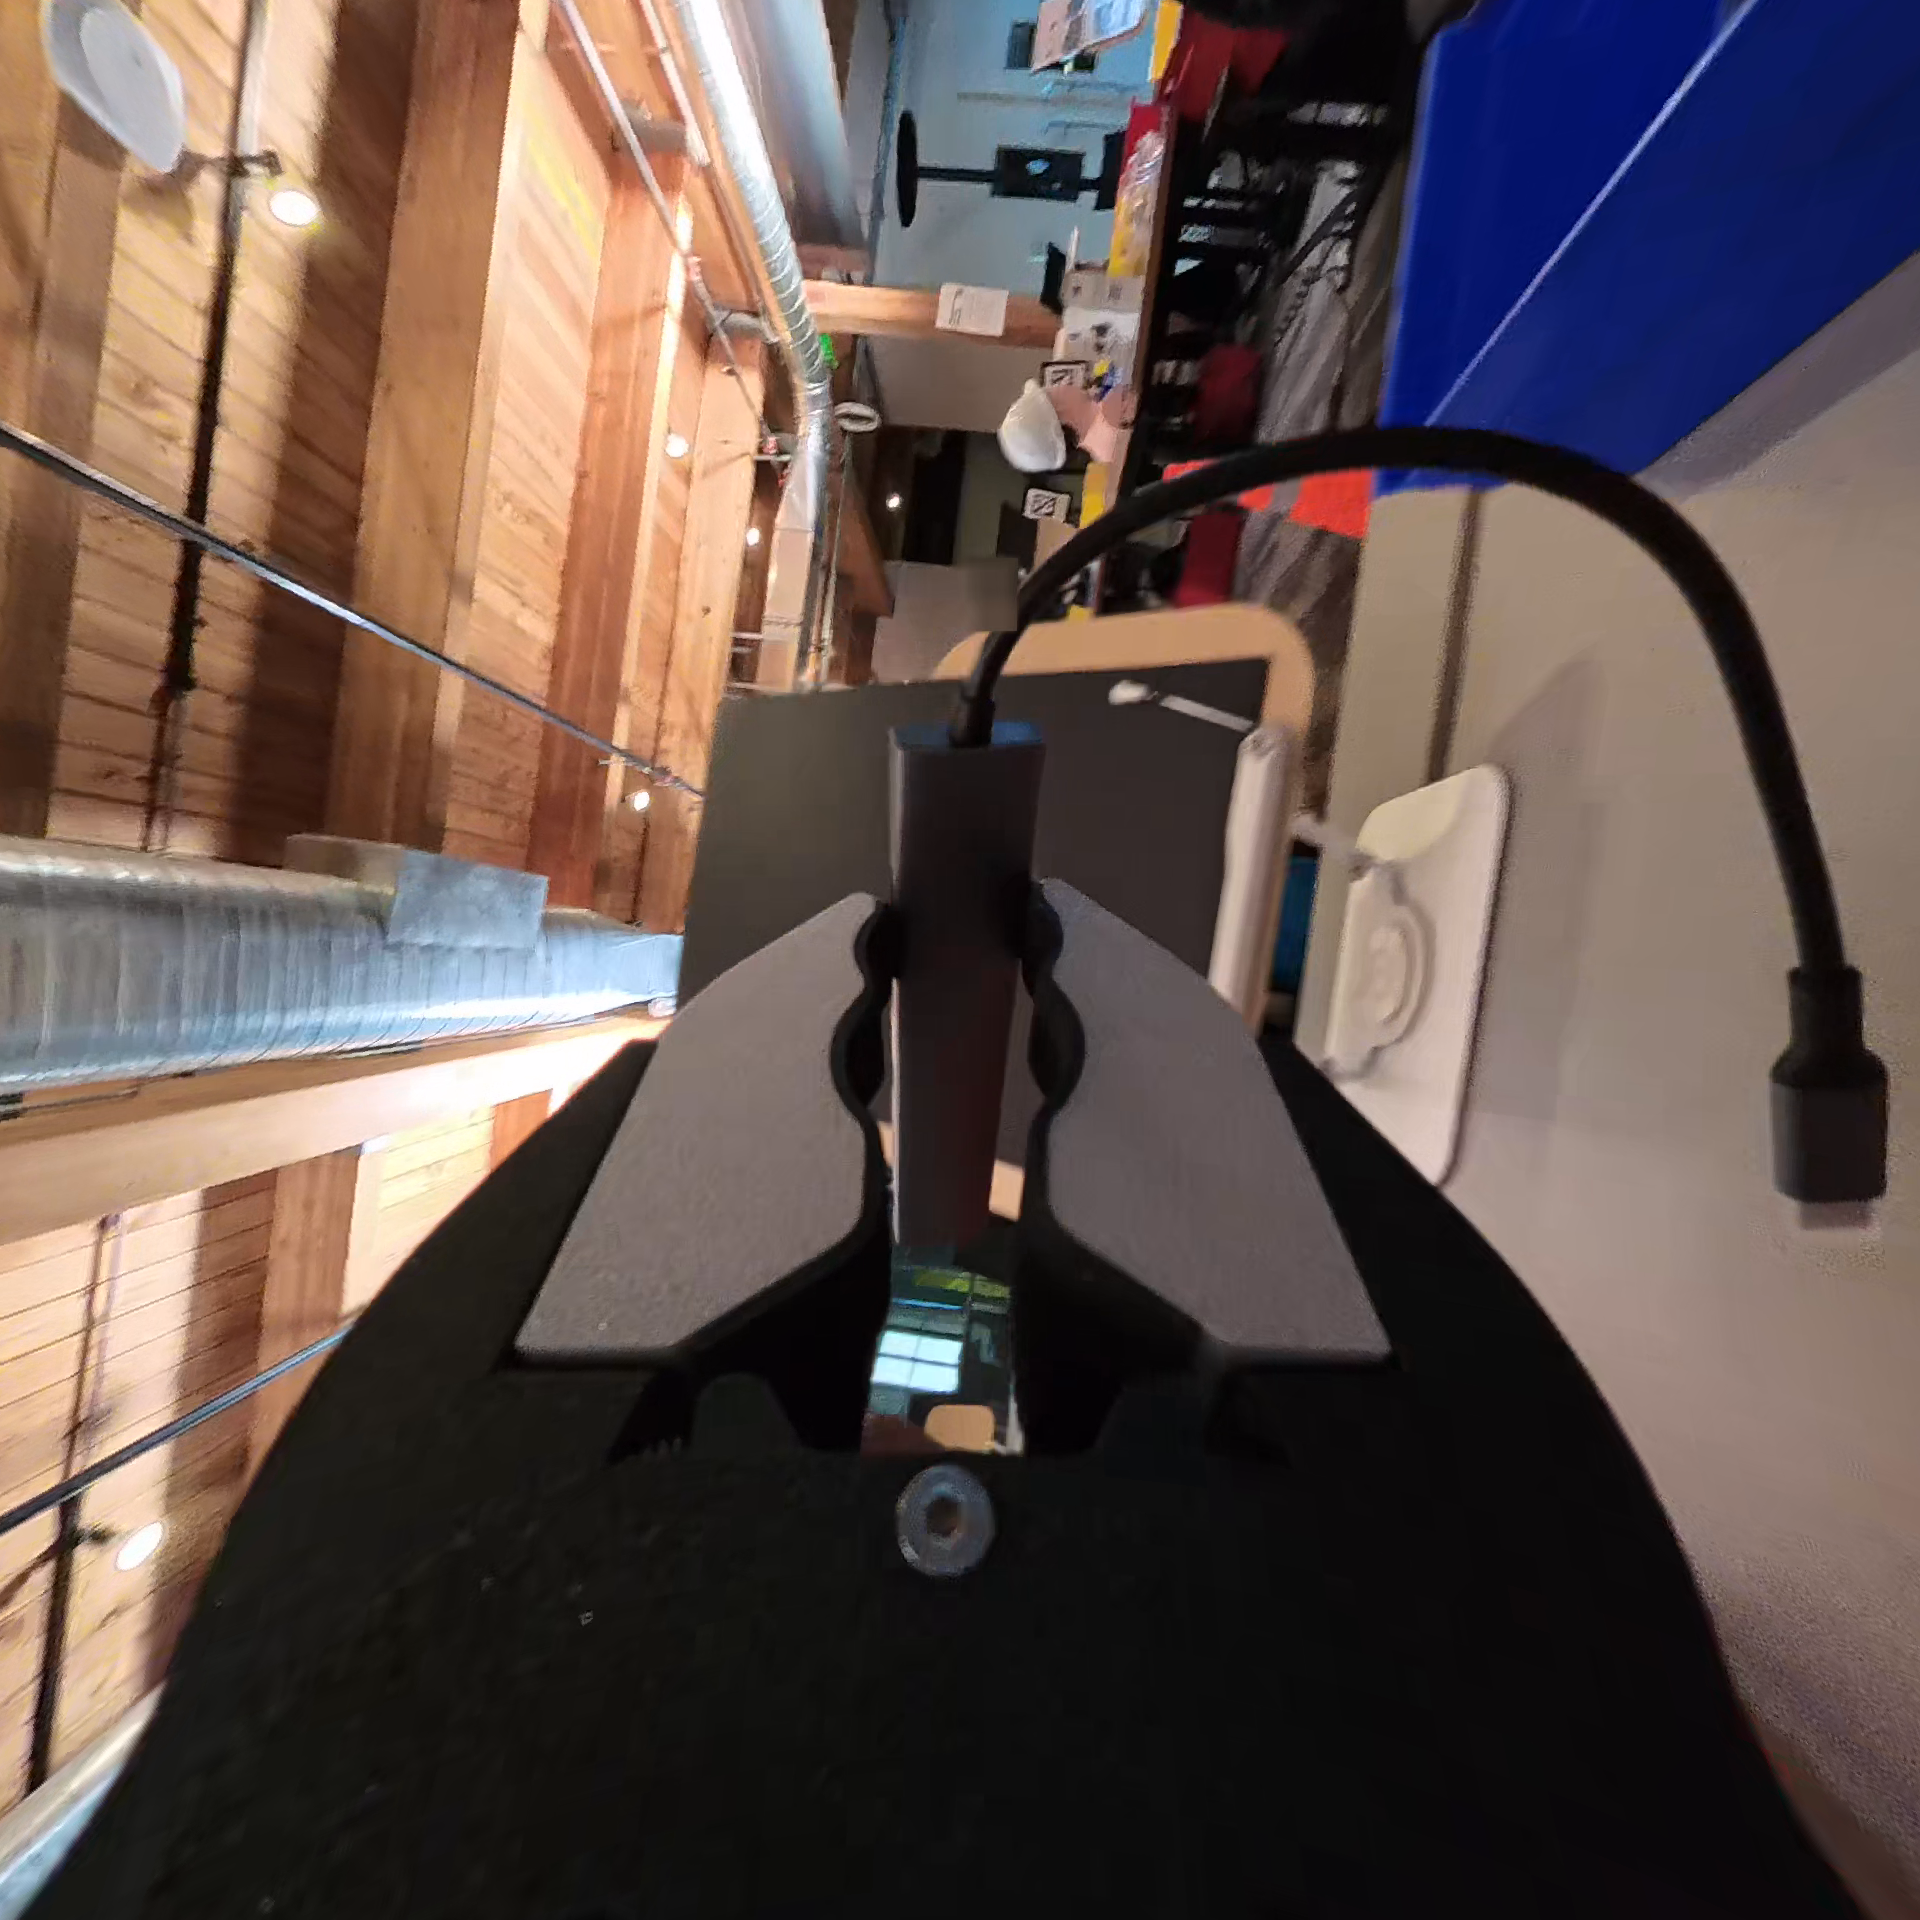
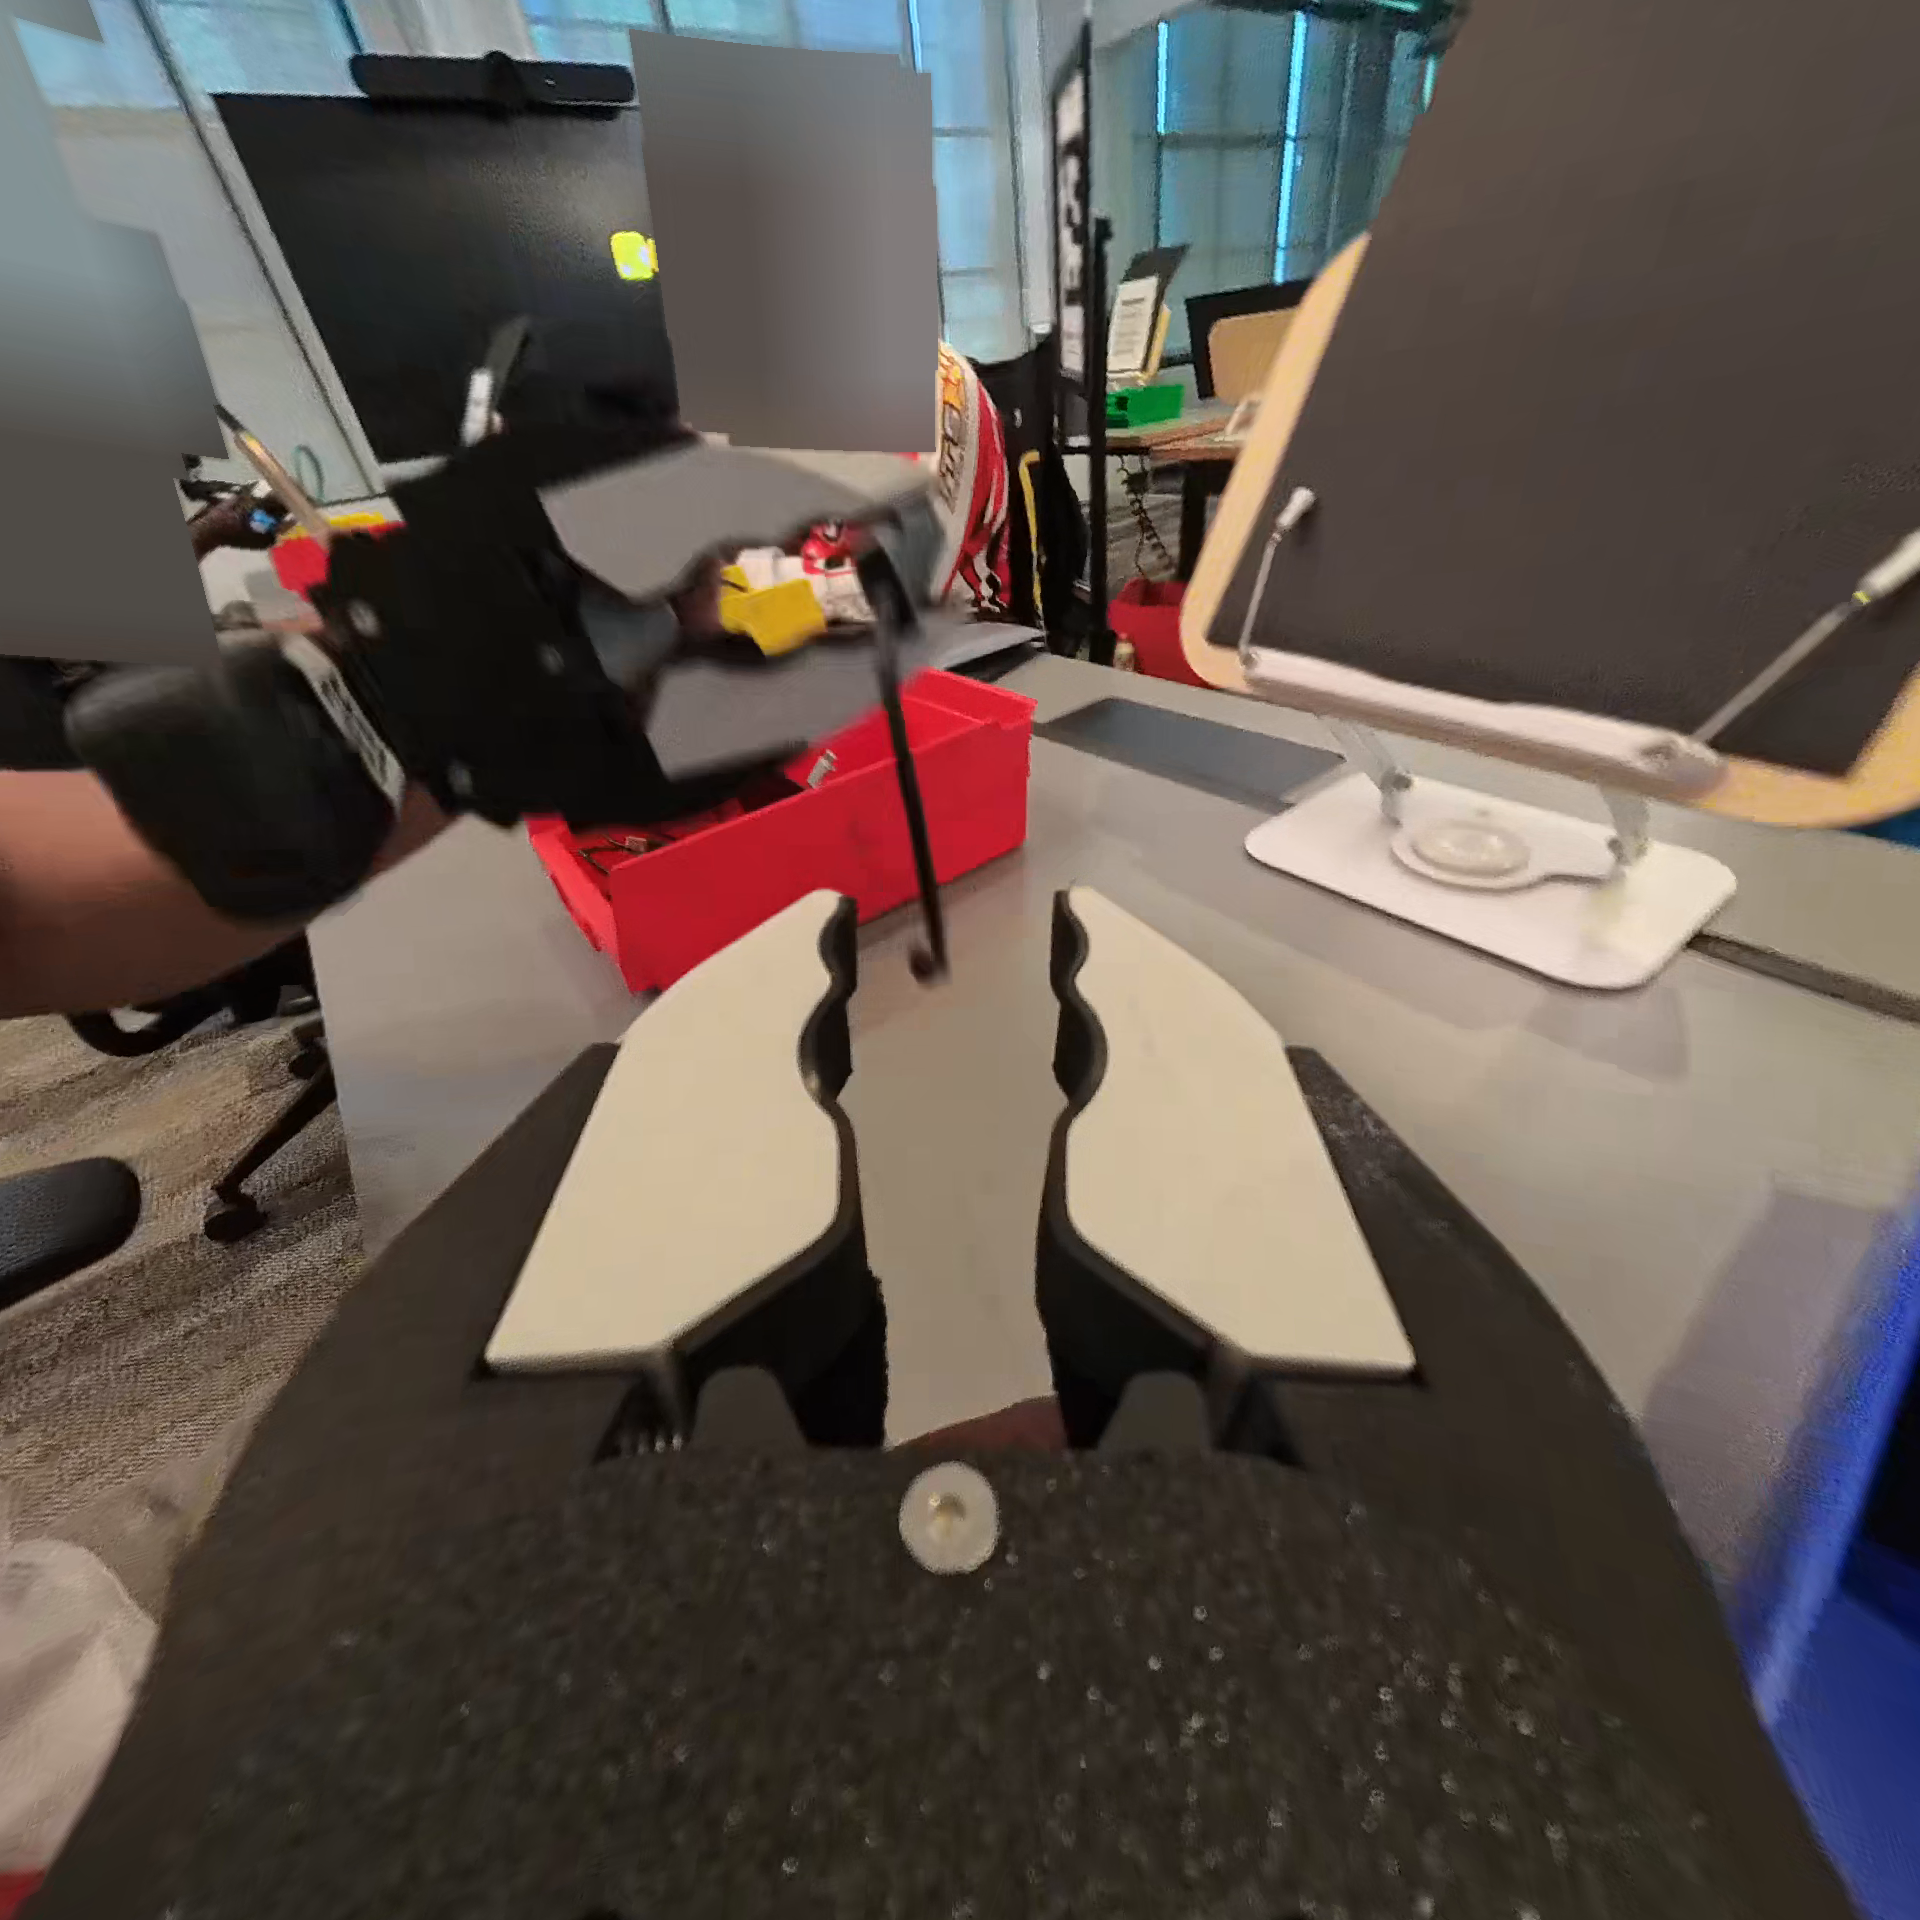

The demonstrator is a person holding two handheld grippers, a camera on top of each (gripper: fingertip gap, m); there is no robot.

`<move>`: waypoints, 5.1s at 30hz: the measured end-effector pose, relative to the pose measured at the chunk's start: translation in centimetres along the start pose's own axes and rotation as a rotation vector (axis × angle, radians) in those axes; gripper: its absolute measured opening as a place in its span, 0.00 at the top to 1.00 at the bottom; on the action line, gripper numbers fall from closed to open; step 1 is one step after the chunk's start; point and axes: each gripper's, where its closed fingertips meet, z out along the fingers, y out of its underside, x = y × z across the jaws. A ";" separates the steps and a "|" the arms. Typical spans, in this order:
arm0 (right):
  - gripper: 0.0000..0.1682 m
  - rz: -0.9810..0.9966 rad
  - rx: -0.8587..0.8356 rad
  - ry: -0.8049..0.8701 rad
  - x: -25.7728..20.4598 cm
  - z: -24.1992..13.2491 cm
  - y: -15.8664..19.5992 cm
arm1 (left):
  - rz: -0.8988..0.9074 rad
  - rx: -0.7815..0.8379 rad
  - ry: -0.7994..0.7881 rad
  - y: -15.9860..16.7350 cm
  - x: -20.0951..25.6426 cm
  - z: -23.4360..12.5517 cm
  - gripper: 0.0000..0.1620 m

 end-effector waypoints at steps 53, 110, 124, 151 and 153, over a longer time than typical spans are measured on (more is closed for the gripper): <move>0.94 -1.083 -0.078 0.135 4.0 12.9 11.3 | -1.653 -0.275 0.535 -2.1 15.8 -18.8 0.85; 0.94 -0.974 -0.077 0.144 5.0 12.4 10.9 | -1.346 -0.345 0.071 21.8 -15.6 -13.4 0.99; 0.94 -0.875 -0.022 0.163 5.9 11.7 9.6 | -1.601 -0.124 0.716 2.5 -0.9 -11.3 0.99; 0.94 -0.833 -0.018 0.162 6.3 11.6 9.5 | -1.237 -0.327 0.683 0.2 18.1 -6.8 0.95; 0.94 -0.832 -0.019 0.162 6.3 11.6 9.5 | -1.187 -0.350 0.673 0.7 18.6 -6.8 0.95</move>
